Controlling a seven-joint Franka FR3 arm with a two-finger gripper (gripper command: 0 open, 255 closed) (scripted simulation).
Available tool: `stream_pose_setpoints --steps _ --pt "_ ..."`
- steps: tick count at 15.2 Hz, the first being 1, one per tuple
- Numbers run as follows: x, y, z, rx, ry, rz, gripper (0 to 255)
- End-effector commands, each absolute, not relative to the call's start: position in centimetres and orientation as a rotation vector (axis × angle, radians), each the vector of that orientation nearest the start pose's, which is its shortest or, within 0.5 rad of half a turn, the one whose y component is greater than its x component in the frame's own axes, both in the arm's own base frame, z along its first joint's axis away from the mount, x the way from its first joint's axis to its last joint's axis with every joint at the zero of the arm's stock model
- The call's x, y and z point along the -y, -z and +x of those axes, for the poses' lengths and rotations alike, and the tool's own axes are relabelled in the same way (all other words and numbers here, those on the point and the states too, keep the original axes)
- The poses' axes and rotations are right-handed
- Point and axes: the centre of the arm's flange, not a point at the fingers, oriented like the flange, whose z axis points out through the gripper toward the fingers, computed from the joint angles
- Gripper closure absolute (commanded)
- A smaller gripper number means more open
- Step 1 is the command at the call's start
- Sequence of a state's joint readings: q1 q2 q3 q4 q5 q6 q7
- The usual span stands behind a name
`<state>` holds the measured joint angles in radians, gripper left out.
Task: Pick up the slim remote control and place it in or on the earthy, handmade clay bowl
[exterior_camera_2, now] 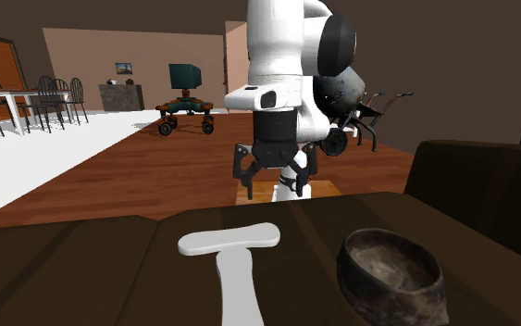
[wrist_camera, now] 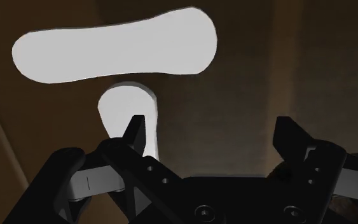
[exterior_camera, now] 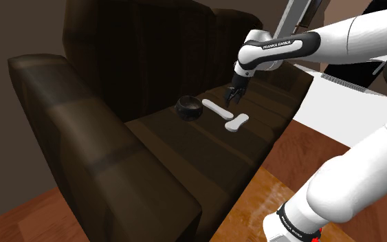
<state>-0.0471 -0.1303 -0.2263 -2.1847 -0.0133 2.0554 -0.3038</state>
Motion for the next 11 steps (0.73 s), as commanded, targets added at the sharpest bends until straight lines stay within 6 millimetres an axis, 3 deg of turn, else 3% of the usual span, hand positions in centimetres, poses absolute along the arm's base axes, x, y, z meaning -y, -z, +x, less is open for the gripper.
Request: stream_pose_setpoints --steps 1,10,11 --pt "15.1 -42.9 50.7 0.083 0.010 -3.130 0" --pt "20.1 -37.1 59.3 0.178 0.034 -3.153 0" --pt "20.1 -37.0 59.5 0.180 0.034 -3.153 0"
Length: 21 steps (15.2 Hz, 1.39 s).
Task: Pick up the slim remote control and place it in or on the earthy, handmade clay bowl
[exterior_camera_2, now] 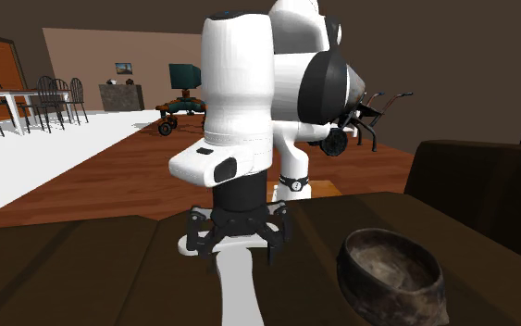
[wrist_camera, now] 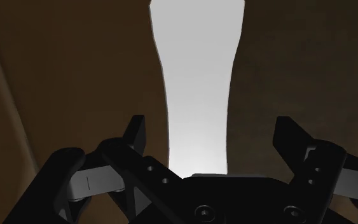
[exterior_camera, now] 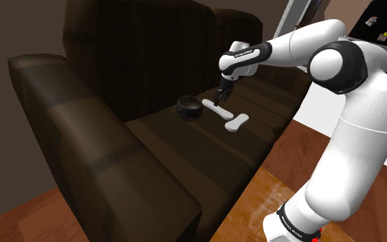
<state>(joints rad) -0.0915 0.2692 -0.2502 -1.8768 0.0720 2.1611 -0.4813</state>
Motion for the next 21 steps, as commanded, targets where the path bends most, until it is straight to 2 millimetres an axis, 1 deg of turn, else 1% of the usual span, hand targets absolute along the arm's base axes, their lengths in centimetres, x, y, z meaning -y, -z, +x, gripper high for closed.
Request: stream_pose_setpoints --steps 1,6,7,15,16,21 --pt "20.1 -36.5 59.5 0.180 0.034 -3.153 0" --pt "20.2 -33.9 59.5 0.180 0.034 -3.153 0" --pt "20.2 -33.0 59.6 0.180 0.034 -3.153 0" --pt "20.2 -33.0 59.6 0.180 0.034 -3.153 0" --pt "20.2 -33.0 59.6 0.180 0.034 -3.153 255" --pt "20.2 -33.0 59.6 0.180 0.034 -3.153 255"
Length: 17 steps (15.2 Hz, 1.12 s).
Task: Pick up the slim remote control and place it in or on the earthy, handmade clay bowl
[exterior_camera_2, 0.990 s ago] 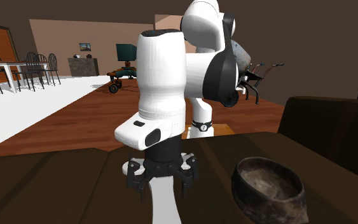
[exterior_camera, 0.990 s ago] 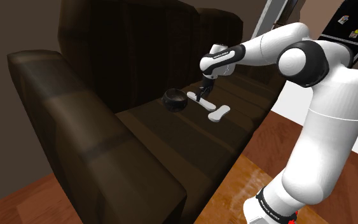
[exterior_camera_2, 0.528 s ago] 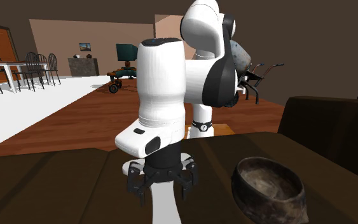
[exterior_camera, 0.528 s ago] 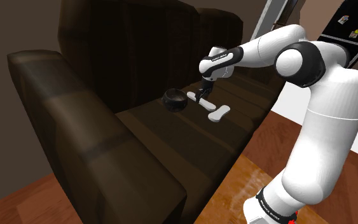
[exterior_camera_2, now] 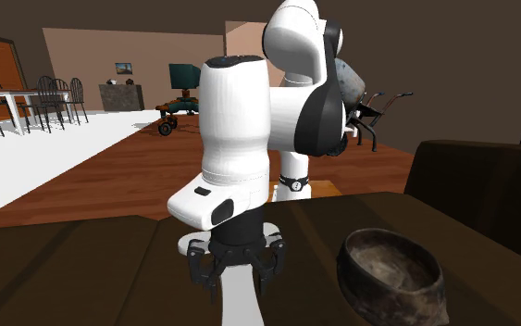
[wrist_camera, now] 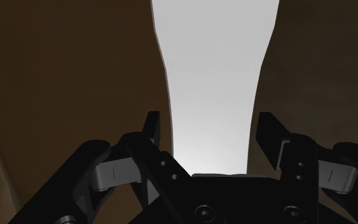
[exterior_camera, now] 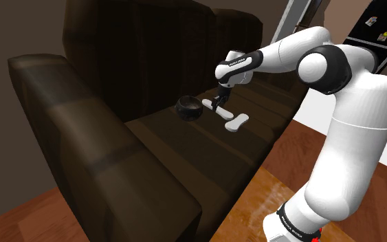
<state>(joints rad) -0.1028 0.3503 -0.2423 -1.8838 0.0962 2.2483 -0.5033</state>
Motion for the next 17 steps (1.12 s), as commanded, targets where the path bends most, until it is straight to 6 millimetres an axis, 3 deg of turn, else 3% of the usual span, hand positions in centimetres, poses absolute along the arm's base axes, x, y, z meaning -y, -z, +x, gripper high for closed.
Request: stream_pose_setpoints --steps 1,4,17 --pt "20.2 -33.0 59.6 0.180 0.034 -3.153 255" --pt "20.2 -33.0 59.6 0.180 0.034 -3.153 255" --pt "20.2 -39.9 59.6 0.180 0.034 -3.153 255"
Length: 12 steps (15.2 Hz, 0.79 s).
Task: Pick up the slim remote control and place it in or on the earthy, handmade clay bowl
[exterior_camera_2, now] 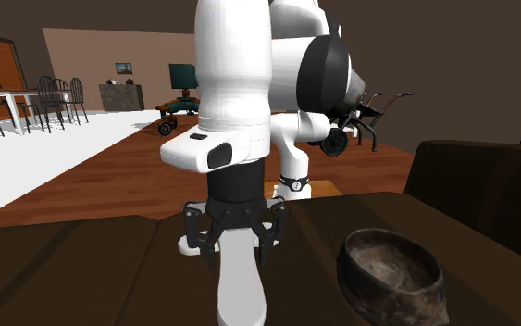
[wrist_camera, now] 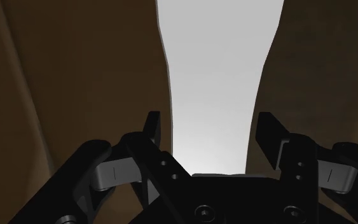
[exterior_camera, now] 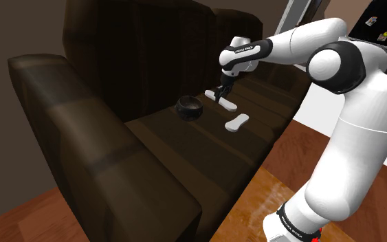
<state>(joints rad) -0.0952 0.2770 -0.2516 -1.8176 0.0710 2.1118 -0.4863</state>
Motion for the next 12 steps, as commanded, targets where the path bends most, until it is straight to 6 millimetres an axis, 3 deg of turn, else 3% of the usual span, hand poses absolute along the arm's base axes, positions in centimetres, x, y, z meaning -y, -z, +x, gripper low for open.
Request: stream_pose_setpoints --steps 1,12 --pt "20.2 -40.4 59.6 0.180 0.034 -3.153 255" --pt "20.2 -46.2 59.6 0.180 0.034 -3.153 255"
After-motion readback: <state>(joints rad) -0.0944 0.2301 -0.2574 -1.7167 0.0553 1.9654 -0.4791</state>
